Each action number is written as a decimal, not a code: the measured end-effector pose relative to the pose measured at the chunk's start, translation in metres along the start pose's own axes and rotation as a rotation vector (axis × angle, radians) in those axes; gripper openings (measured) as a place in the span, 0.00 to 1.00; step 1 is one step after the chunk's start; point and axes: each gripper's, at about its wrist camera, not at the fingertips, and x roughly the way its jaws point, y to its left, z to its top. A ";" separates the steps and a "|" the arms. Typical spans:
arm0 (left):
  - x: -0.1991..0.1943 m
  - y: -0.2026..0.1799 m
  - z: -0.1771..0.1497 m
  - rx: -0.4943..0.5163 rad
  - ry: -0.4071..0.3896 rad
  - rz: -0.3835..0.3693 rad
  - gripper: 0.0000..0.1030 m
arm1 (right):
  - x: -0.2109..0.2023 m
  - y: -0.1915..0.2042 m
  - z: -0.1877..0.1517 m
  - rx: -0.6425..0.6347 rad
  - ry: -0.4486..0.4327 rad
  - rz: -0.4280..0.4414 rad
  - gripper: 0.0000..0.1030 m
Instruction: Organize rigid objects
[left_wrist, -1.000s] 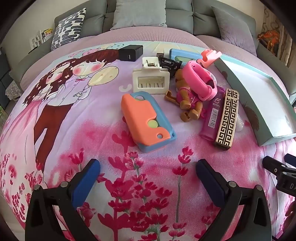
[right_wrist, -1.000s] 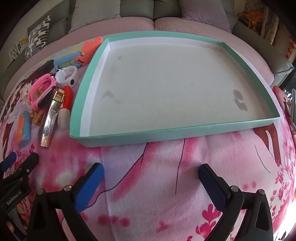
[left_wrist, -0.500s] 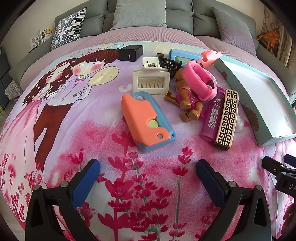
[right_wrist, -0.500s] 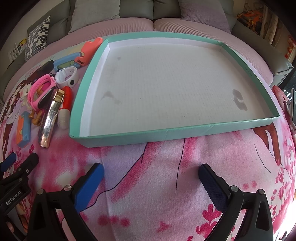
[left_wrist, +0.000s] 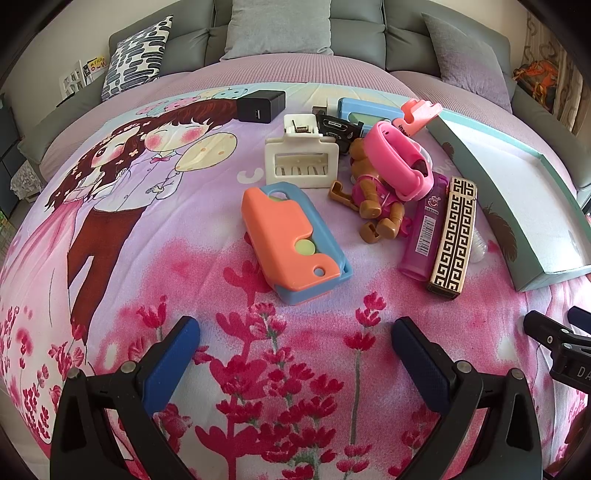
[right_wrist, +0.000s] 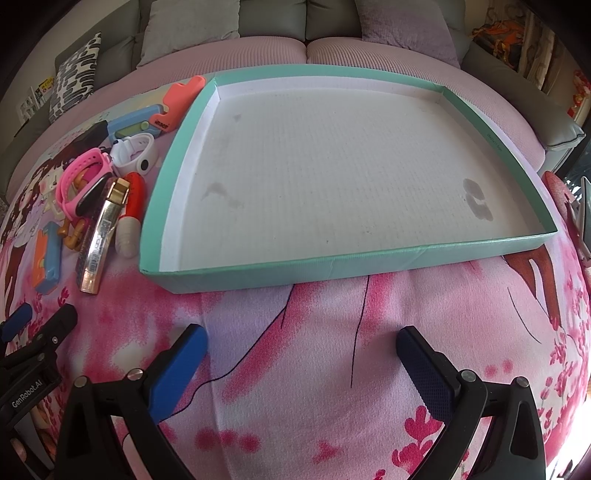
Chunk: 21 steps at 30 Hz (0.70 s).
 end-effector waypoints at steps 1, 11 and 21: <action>0.000 0.000 0.000 -0.001 0.000 0.000 1.00 | 0.000 0.000 0.001 -0.001 0.001 -0.001 1.00; 0.000 -0.001 0.001 0.006 0.000 0.005 1.00 | -0.001 0.000 0.000 -0.002 0.000 -0.004 1.00; 0.000 0.000 0.000 -0.002 -0.002 -0.006 1.00 | 0.000 0.001 0.003 -0.011 0.005 -0.004 1.00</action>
